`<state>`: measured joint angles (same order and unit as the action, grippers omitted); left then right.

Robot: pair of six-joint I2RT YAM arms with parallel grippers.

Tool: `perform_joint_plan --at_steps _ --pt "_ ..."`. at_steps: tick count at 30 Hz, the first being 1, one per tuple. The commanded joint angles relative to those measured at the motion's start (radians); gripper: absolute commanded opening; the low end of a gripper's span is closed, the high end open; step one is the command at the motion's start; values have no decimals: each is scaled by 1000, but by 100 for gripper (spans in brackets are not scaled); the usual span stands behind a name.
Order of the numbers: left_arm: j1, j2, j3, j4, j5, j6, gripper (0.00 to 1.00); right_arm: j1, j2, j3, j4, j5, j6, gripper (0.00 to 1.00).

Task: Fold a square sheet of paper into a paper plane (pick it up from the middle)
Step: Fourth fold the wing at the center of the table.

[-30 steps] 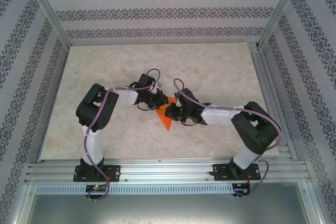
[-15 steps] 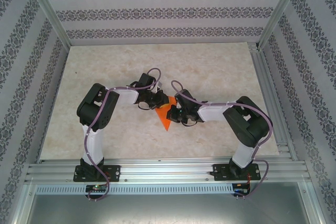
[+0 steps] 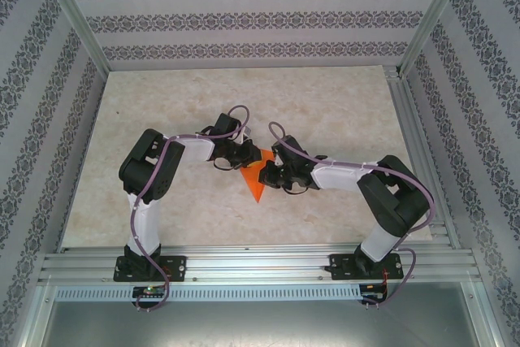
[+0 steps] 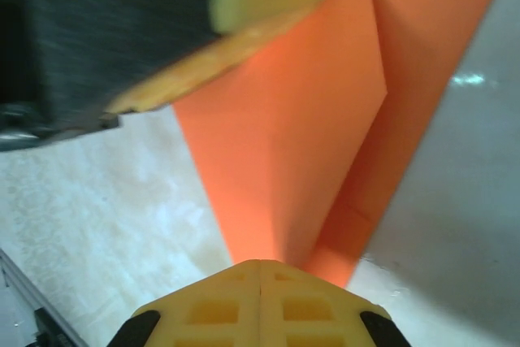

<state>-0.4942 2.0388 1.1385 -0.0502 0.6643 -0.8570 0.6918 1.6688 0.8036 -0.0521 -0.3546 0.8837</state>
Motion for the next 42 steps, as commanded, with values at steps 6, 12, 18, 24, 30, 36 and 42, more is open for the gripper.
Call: perform_joint_plan --at_steps 6,12,18,24,30,36,42 --pt "-12 25 15 -28 -23 28 15 5 72 75 40 -16 9 1" --pt "-13 24 18 -39 -22 33 15 12 135 116 11 -9 5 1" --pt "-13 23 17 -40 -26 33 15 21 163 97 -77 74 -16 1" --pt "-12 26 18 -46 -31 35 15 38 197 47 -7 24 -4 2" --pt "-12 28 16 -61 -44 44 15 68 130 36 -57 32 -24 2" --pt "-13 30 13 -61 -52 41 14 96 104 36 -107 39 -41 4" --pt "-13 34 14 -64 -53 42 14 123 86 13 -92 36 -25 5"
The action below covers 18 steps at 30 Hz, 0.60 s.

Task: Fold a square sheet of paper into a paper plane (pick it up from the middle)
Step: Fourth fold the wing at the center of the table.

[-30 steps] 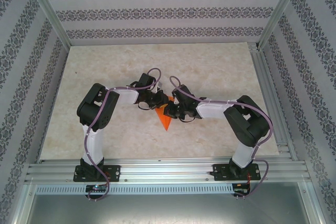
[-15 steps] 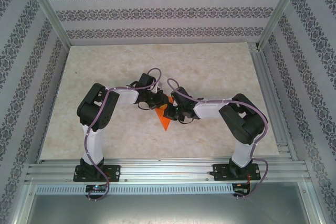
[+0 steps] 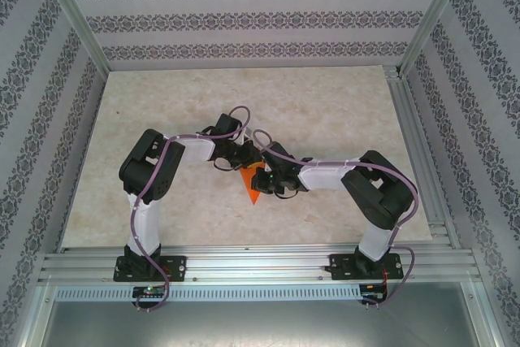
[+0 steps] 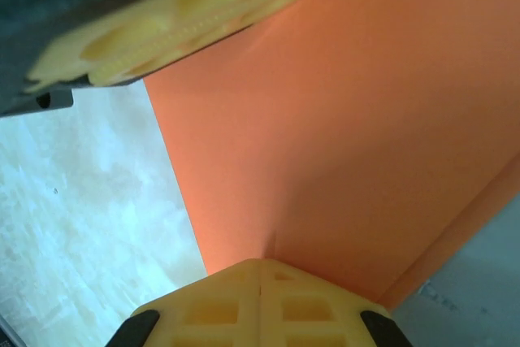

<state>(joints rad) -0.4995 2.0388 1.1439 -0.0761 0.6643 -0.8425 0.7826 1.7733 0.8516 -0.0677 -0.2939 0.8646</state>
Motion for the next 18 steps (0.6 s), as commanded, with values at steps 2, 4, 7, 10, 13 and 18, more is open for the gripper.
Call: perform_joint_plan --at_steps 2,4,7,10,13,18 --pt "-7 35 10 -42 -53 28 14 37 -27 -36 -83 -24 -8 5" --pt "-8 36 11 -44 -53 31 14 40 -34 -24 -118 -14 -17 5" --pt "-8 37 12 -48 -51 31 14 46 -44 4 -187 15 -48 5" --pt "-7 37 11 -47 -49 34 14 49 -54 41 -246 36 -82 6" --pt "-8 37 12 -47 -49 33 14 60 -55 80 -287 50 -106 6" --pt "-7 38 9 -43 -45 32 14 70 -54 124 -287 49 -111 6"
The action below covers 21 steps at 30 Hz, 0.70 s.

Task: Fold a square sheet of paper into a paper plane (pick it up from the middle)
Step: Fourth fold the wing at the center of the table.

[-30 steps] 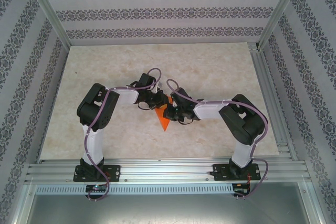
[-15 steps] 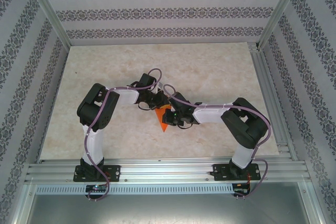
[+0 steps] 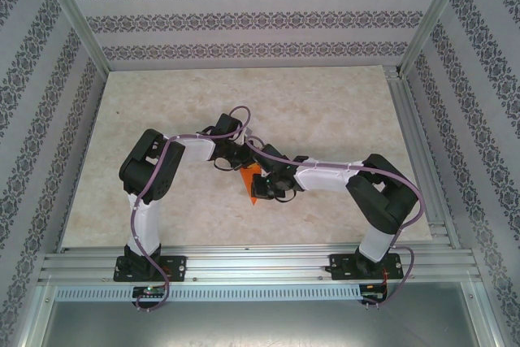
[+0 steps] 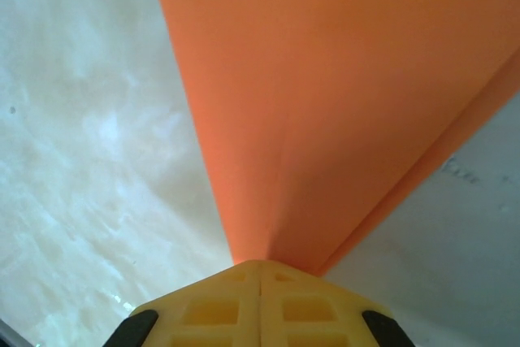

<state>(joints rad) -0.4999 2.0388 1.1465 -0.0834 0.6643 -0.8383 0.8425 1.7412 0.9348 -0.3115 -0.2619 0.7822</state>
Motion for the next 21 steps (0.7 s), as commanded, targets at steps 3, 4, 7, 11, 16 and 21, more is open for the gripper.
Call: perform_joint_plan --at_steps 3,4,7,11,16,21 --pt "-7 37 6 -36 -43 29 14 15 -23 54 -42 21 -26 7" --pt "-8 36 4 -37 -43 29 14 16 -29 58 -40 25 -26 7" --pt "-7 35 5 -39 -43 29 14 17 -28 59 -38 33 -26 7" --pt "-8 35 7 -37 -44 27 14 12 8 16 16 31 -10 7" --pt "-7 35 15 -48 -46 30 14 13 10 -57 68 29 20 7" --pt "-8 35 19 -52 -49 33 14 14 -30 -131 102 47 43 7"
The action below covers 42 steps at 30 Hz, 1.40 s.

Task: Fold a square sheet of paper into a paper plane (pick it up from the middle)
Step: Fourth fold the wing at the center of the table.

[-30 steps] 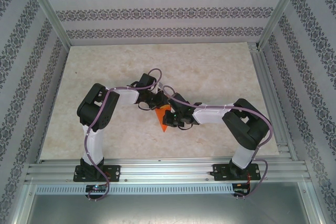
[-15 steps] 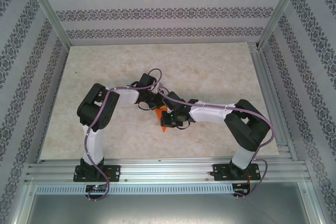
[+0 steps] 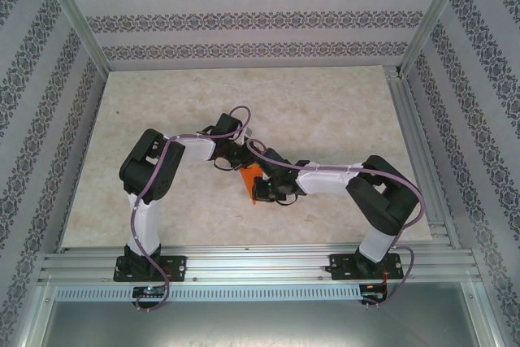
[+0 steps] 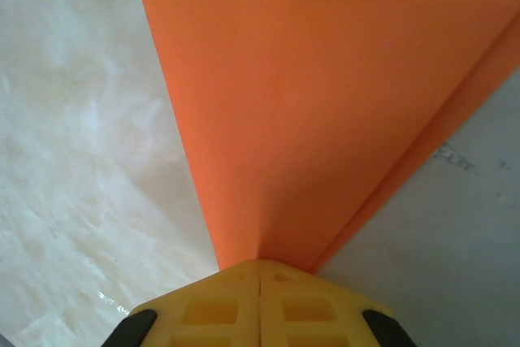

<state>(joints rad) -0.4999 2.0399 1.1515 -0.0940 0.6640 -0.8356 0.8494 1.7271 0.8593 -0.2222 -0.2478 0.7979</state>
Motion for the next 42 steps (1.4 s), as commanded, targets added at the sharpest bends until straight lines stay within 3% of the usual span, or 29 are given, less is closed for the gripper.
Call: perform_joint_plan --at_steps 1,12,18,30,36,42 --pt "-8 33 13 -43 -49 30 14 4 -22 -66 21 27 33 7" --pt "-8 29 9 -44 -51 30 14 2 -120 -75 78 -19 53 8" --pt "-7 31 11 -46 -49 31 14 4 -74 -96 158 -56 82 8" --pt "-7 26 20 -56 -51 32 14 54 4 -56 -17 28 44 7" --pt "-8 19 20 -66 -52 37 14 59 -57 -4 -46 37 28 8" --pt "-7 21 19 -67 -53 37 14 59 -23 -16 3 27 35 8"
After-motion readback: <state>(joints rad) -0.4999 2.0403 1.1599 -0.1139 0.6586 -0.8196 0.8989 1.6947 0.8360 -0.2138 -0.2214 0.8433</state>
